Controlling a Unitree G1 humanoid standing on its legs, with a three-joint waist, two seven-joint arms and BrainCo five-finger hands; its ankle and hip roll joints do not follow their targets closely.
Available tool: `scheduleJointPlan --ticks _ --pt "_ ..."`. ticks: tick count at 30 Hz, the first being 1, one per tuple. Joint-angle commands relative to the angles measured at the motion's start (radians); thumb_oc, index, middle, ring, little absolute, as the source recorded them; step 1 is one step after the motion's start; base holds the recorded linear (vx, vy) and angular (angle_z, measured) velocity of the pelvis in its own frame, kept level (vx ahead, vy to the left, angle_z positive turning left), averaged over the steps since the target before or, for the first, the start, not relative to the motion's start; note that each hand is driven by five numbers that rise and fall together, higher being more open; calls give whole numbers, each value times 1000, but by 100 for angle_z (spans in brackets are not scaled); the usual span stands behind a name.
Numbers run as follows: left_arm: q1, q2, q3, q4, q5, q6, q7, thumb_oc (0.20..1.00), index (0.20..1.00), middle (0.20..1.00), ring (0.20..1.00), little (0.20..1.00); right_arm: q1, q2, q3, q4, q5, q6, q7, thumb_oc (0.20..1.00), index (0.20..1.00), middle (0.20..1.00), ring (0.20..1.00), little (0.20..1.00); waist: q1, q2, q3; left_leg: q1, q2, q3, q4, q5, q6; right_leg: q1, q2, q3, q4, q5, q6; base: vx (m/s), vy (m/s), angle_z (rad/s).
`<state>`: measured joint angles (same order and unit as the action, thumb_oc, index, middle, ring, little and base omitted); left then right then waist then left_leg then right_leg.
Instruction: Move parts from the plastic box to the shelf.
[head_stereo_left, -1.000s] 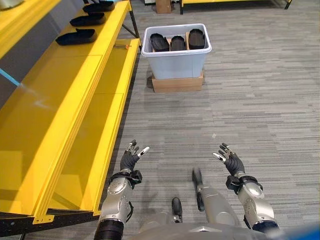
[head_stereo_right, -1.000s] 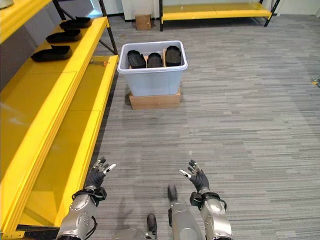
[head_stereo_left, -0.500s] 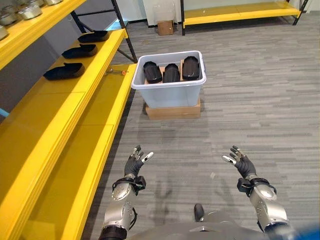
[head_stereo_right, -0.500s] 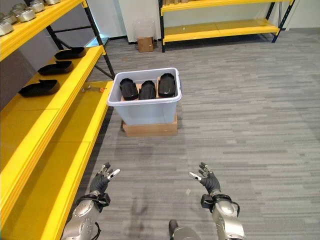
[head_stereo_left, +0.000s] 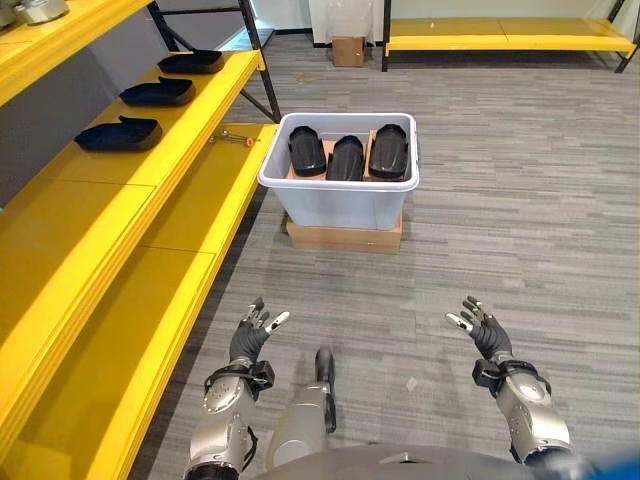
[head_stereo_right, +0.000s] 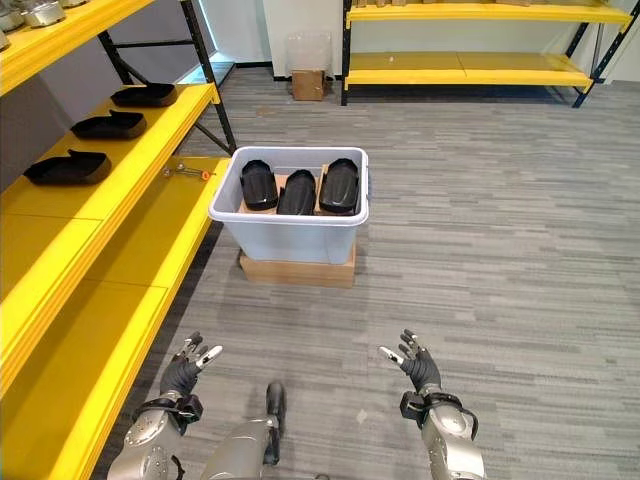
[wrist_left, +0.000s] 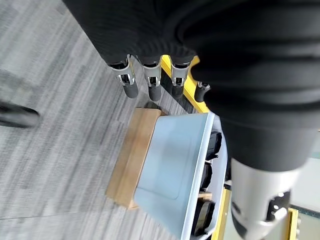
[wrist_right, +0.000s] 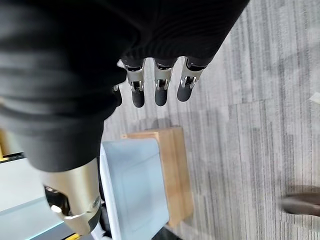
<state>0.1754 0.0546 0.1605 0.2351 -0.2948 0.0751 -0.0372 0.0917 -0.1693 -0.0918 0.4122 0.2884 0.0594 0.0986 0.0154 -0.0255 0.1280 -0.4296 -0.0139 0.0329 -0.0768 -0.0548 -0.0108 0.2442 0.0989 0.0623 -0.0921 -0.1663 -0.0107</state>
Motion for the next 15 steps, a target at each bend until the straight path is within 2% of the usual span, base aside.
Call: scheduleJointPlan --ticks 1,3,4,5,7,8,9,10,11,13,14,15 --pt "-25 28 -18 -48 -16 -53 -1 1000 1000 1000 1000 1000 37 10 3 -77 -9 -42 17 1000 1000 1000 1000 1000 55 6 -49 106 69 -1 -10 97 -31 -75 -33 42 59 283 14 399 188 -79" --pt "-22 27 -8 -40 -10 -52 -1 1000 1000 1000 1000 1000 38 22 7 -77 -13 -41 27 1000 1000 1000 1000 1000 59 2 -78 137 73 -11 -10 131 -41 -75 -50 52 110 298 11 495 304 -132" --pt "-28 41 -10 -34 -8 -53 -2 1000 1000 1000 1000 1000 39 30 10 -81 -11 -40 27 1000 1000 1000 1000 1000 64 -9 -96 154 64 7 7 155 -43 -74 -64 58 142 304 10 489 333 -85" --pt "-26 43 -12 -32 -7 -52 -2 1000 1000 1000 1000 1000 45 37 12 -85 -10 -40 27 1000 1000 1000 1000 1000 65 -14 -106 169 53 11 19 162 -45 -72 -73 58 167 301 10 661 467 -26" --pt "-31 61 -15 -42 -3 -53 -6 1000 1000 1000 1000 1000 47 45 17 -112 1 -44 30 1000 1000 1000 1000 1000 59 -3 -98 238 25 3 25 155 -40 -97 -59 68 296 287 17 562 454 61" --pt "-35 58 -12 -45 6 -52 -5 1000 1000 1000 1000 1000 47 48 23 -119 0 -47 29 1000 1000 1000 1000 1000 49 21 -84 306 14 1 4 131 -33 -162 -26 52 470 276 25 382 386 38" --pt "-35 58 -15 -49 2 -51 -3 1000 1000 1000 1000 1000 48 48 27 -123 3 -46 30 1000 1000 1000 1000 1000 43 37 -70 347 18 3 0 123 -32 -197 -9 38 560 276 26 469 504 14" --pt "-44 62 -26 -49 2 -49 1 1000 1000 1000 1000 1000 48 47 37 -137 5 -47 35 1000 1000 1000 1000 1000 19 69 -28 421 32 12 -7 118 -30 -270 22 -1 729 266 27 331 339 17" --pt "-45 67 -30 -50 4 -49 1 1000 1000 1000 1000 1000 51 52 38 -139 7 -45 38 1000 1000 1000 1000 1000 10 77 -17 450 31 11 -10 116 -27 -299 32 -15 754 263 27 340 305 41" --pt "-49 73 -36 -50 10 -47 1 1000 1000 1000 1000 1000 55 52 37 -144 14 -43 39 1000 1000 1000 1000 1000 -24 89 5 489 23 -9 -10 111 -22 -399 83 -13 753 230 32 254 161 48" --pt "-53 76 -42 -45 10 -47 2 1000 1000 1000 1000 1000 56 51 36 -144 20 -41 39 1000 1000 1000 1000 1000 -43 93 16 498 17 -19 -10 115 -22 -437 96 -13 701 224 30 226 114 54" --pt "-50 80 -44 -46 8 -48 4 1000 1000 1000 1000 1000 59 51 38 -145 24 -37 42 1000 1000 1000 1000 1000 -55 93 23 505 12 -24 -10 114 -21 -454 87 -25 648 227 25 215 67 60"
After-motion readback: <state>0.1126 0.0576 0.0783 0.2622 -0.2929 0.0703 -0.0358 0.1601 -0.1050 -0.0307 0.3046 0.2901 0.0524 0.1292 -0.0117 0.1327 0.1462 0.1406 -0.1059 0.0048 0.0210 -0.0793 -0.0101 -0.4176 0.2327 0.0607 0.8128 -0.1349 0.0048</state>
